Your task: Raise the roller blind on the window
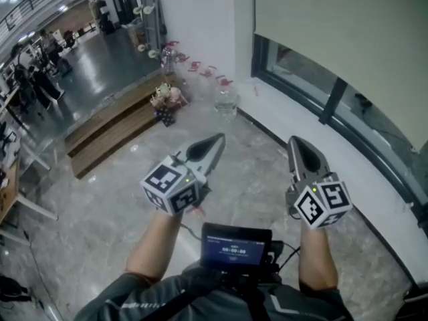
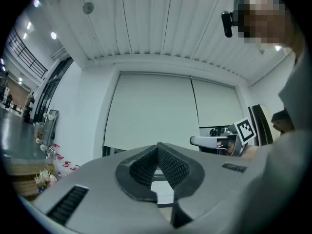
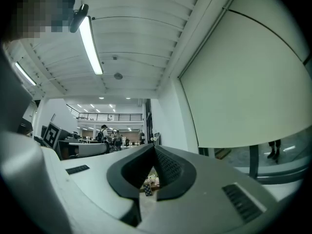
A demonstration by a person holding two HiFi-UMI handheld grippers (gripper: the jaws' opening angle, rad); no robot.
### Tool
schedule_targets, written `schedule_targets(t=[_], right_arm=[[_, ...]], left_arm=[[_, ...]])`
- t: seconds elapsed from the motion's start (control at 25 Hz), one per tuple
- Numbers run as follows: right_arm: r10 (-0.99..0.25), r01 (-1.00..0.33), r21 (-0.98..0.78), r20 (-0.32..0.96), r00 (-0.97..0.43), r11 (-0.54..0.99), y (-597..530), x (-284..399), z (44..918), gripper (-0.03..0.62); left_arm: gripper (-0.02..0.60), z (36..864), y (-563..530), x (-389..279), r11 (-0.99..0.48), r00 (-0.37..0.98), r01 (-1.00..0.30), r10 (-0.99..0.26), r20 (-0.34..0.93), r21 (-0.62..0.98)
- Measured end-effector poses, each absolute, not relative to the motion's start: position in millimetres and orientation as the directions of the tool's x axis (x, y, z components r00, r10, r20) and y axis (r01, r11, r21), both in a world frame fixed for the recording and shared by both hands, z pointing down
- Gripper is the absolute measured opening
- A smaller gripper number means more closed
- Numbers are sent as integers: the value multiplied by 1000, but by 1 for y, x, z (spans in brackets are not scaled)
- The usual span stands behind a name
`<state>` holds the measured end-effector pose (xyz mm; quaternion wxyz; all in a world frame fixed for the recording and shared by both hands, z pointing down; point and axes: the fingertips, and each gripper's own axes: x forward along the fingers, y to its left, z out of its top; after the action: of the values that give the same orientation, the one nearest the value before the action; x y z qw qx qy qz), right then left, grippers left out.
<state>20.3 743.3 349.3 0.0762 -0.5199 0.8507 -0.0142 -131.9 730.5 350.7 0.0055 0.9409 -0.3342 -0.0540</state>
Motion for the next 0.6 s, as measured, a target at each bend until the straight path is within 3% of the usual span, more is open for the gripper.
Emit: schedule_targets(t=[0.28,0.6], right_arm=[[-893,-887,-106,-86,-441,449,753,4,360,11],[-908,-903,-91,-56,-416,420,744,-9,364,11]], left_arm=[[-5,367,733,-147,-731,731,-682,-680,-53,-25],[-5,376,719,-166,-750,744,-660,-661,-101,50]])
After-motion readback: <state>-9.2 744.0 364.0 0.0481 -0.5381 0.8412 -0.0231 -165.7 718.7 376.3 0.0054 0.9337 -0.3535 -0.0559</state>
